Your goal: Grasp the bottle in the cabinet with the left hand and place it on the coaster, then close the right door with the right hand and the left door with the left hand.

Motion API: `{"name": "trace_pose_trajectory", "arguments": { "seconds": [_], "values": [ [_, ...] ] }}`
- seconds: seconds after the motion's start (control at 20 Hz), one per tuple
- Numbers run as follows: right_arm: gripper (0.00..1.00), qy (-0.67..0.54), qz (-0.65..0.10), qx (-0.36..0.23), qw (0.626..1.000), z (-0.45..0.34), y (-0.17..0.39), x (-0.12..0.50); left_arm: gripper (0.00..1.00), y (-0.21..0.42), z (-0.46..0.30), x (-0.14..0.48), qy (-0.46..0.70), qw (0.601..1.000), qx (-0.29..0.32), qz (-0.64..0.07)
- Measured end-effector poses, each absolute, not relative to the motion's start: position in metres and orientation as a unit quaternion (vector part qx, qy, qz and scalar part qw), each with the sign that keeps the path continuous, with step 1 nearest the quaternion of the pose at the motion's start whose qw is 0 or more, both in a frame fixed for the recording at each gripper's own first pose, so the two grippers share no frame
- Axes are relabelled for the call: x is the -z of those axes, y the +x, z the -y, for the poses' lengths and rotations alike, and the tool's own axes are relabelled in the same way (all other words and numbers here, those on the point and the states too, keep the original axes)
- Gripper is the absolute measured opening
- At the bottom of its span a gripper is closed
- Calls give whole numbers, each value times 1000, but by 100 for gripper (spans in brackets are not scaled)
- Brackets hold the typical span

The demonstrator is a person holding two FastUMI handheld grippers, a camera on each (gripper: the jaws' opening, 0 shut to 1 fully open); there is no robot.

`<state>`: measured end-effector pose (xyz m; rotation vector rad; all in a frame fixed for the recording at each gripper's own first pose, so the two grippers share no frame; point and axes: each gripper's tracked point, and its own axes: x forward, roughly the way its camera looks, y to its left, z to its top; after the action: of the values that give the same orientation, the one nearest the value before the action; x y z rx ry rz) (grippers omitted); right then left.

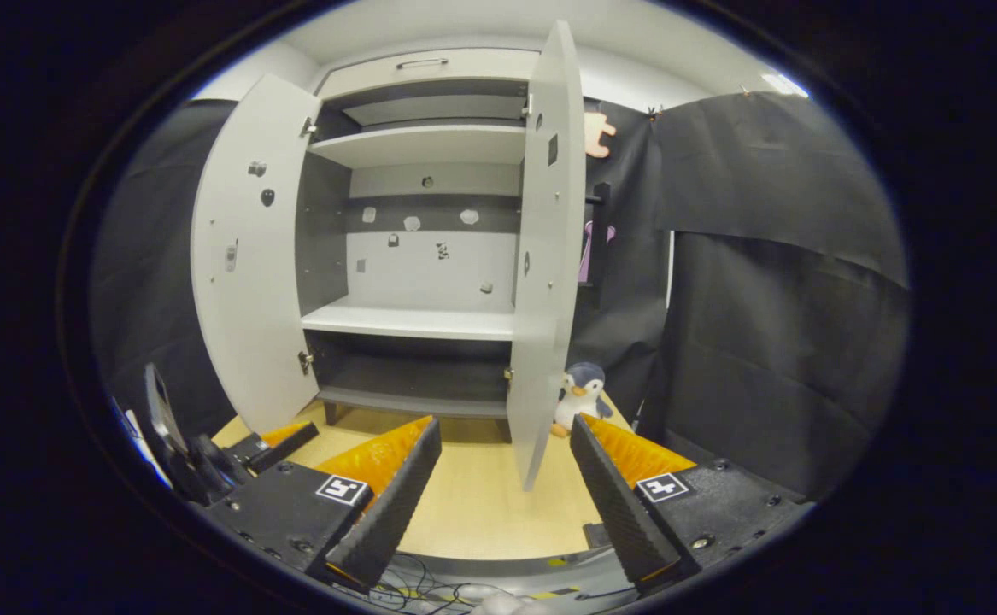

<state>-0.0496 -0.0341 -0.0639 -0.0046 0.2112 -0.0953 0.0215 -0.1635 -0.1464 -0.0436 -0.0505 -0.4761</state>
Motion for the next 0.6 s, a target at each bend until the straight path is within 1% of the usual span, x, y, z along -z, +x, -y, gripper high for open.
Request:
{"name": "trace_pose_trajectory", "arguments": {
  "seconds": [0.05,0.15,0.2,0.25,0.3,0.35,0.4,0.45,0.5,0.55,0.6],
  "values": [
    [100,0,-100,51,994,36,-49,63,97,21,161,128,-27,971,235,29],
    [100,4,-86,57,995,40,-49,59,97,23,153,90,-31,971,234,35],
    [100,8,-81,62,995,42,-49,58,99,23,149,74,-30,970,237,34],
    [97,14,-76,64,995,44,-50,58,99,24,145,58,-30,970,240,33],
    [97,19,-71,68,995,47,-50,57,99,23,139,43,-27,971,237,31],
    [100,23,-66,72,995,51,-50,58,99,26,130,29,-22,973,227,32],
    [100,25,-64,76,995,55,-50,58,99,29,118,17,-16,976,214,33],
    [97,27,-60,81,994,60,-48,57,98,31,109,8,-11,979,202,33],
    [97,29,-57,88,994,66,-47,56,97,30,98,2,-6,982,187,29],
    [99,31,-54,94,994,74,-44,56,96,30,87,0,-3,985,173,22],
    [99,35,-51,100,993,82,-42,54,99,29,79,-1,-1,986,164,15]
  ]
}}
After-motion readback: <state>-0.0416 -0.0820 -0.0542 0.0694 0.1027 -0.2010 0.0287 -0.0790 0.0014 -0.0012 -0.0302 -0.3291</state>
